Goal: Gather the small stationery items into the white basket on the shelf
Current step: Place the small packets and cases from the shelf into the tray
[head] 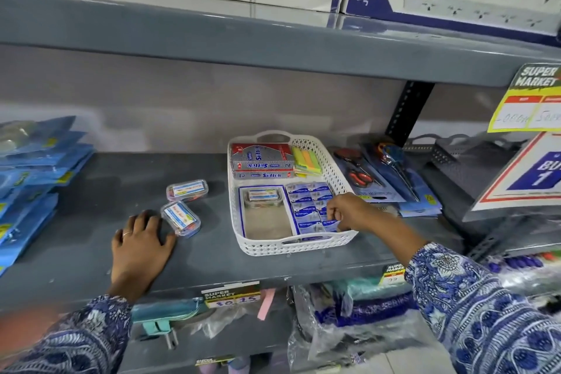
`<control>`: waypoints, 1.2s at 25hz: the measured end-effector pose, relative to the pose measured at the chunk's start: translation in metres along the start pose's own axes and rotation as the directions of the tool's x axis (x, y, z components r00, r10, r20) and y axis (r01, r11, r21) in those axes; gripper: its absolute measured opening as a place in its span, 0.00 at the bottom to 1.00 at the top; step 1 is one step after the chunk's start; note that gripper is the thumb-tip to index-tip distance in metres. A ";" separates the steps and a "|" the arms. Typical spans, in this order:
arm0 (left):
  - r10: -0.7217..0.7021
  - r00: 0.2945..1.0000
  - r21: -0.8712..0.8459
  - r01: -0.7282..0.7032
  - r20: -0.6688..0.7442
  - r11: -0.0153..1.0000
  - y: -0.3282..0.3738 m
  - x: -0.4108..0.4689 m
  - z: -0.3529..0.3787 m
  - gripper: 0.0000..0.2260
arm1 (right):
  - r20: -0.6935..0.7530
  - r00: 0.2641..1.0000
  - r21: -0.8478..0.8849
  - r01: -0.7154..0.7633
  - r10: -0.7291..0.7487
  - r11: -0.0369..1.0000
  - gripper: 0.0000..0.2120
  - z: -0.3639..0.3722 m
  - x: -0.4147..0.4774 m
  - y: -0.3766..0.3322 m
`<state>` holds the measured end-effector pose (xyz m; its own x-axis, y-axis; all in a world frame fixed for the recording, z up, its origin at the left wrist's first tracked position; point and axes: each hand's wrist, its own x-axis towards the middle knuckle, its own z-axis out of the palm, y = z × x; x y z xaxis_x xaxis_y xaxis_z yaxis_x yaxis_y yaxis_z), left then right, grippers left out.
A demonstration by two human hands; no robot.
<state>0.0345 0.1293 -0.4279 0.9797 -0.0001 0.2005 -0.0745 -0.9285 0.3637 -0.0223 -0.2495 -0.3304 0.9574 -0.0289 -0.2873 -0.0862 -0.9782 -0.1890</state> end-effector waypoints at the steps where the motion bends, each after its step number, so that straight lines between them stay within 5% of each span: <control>1: -0.008 1.000 0.002 0.008 0.006 1.000 -0.001 0.000 0.001 0.20 | -0.004 1.000 0.015 -0.007 0.007 1.000 0.10 0.000 0.000 0.000; 9: -0.014 1.000 0.021 0.014 0.022 1.000 0.002 0.000 0.002 0.19 | -0.001 0.996 -0.080 -0.084 0.084 0.993 0.06 -0.004 0.003 -0.012; 11: -0.027 0.999 0.036 0.026 0.027 0.999 0.001 0.000 0.000 0.21 | -0.096 0.993 -0.120 -0.078 0.067 0.990 0.07 -0.010 0.010 -0.038; 16: -0.024 0.999 0.058 0.022 0.038 0.998 -0.002 0.000 -0.001 0.25 | -0.305 0.931 0.088 0.239 -0.202 0.967 0.07 -0.012 0.026 -0.152; 22: -0.033 0.999 0.051 0.031 0.040 0.998 0.000 0.000 0.001 0.31 | -0.162 0.962 0.140 0.243 -0.220 0.960 0.17 0.022 0.057 -0.260; 30: -0.016 1.000 0.050 0.014 0.024 0.999 -0.002 0.003 0.005 0.33 | -0.076 0.993 0.115 0.104 -0.095 0.988 0.20 0.053 0.082 -0.277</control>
<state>0.0384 0.1296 -0.4326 0.9849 0.0056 0.1731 -0.0510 -0.9459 0.3204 0.0650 0.0303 -0.3516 0.9795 0.0489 -0.1956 -0.0176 -0.9457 -0.3246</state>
